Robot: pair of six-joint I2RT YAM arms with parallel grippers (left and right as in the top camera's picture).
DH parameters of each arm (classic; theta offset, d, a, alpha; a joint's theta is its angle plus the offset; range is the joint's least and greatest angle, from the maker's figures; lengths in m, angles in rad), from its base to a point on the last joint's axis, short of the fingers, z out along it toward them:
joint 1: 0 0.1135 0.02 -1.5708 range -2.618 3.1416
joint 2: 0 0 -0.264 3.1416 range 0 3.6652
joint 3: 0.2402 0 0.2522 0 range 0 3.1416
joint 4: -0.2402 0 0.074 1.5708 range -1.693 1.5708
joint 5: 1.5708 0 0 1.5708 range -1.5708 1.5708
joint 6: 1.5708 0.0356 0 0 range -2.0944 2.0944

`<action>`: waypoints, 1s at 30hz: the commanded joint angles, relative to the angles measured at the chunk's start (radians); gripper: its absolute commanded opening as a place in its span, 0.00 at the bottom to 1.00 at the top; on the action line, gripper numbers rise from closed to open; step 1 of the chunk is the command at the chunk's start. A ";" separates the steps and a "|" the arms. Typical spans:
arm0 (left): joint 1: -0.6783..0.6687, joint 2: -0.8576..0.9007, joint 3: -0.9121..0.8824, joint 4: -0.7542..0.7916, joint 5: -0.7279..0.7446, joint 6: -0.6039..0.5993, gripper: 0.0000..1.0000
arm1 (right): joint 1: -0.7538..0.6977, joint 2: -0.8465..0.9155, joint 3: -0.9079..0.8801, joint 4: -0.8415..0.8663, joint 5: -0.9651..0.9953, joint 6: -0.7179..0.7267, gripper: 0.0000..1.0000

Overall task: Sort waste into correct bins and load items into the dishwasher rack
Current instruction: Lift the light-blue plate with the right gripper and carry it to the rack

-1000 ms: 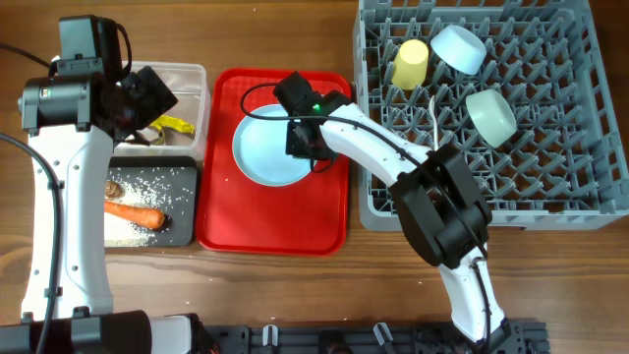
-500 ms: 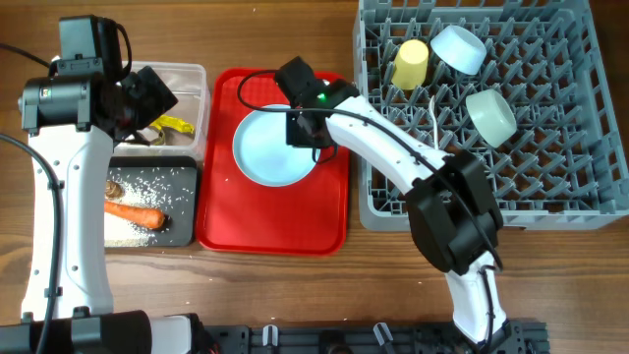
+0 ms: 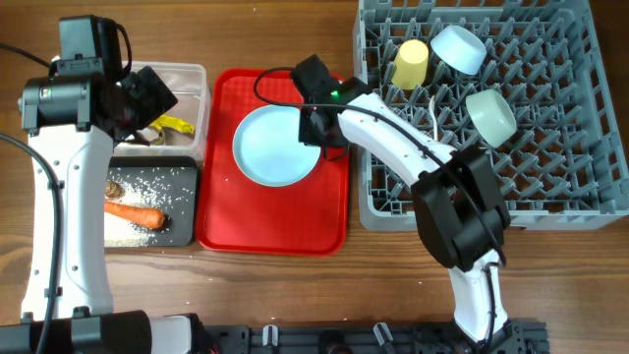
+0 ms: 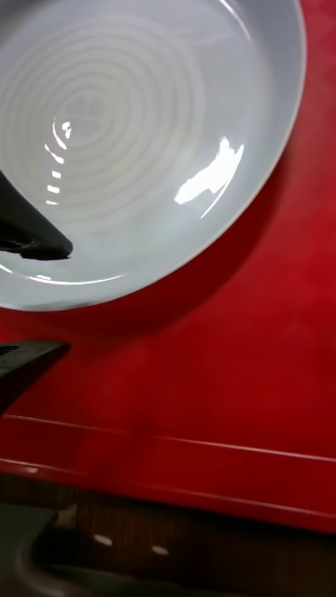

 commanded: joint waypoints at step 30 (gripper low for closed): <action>0.003 -0.009 0.012 0.001 -0.013 -0.017 1.00 | 0.013 -0.199 -0.154 0.166 -0.020 -0.022 0.04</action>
